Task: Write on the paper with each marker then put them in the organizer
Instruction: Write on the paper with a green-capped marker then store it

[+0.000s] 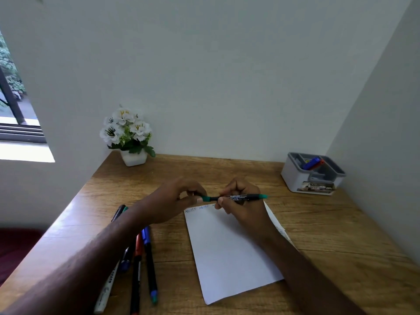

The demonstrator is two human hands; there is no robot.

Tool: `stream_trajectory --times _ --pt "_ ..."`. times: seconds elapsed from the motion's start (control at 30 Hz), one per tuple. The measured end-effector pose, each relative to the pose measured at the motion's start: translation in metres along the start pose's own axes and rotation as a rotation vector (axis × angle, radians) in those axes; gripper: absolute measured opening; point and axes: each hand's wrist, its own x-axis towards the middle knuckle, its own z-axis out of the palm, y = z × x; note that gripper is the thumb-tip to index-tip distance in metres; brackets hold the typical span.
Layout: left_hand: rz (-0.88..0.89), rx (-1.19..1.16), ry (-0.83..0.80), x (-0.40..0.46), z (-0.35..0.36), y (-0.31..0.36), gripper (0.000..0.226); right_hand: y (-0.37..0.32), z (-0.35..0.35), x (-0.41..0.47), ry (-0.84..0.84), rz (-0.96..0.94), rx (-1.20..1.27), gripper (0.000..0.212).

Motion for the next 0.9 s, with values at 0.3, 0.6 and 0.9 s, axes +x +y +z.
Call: stream_trajectory --times 0.3,0.6,0.9 --pt "0.019 -0.104 -0.011 0.001 0.001 0.011 0.013 -0.002 0.001 -0.002 -0.038 0.082 0.065 0.020" --pt "0.010 -0.264 0.002 0.006 0.001 0.023 0.015 -0.009 0.000 0.001 -0.006 0.104 0.171 0.013" --pt "-0.180 0.002 0.044 0.064 0.009 0.040 0.019 -0.015 -0.040 0.019 0.322 -0.005 -0.066 0.024"
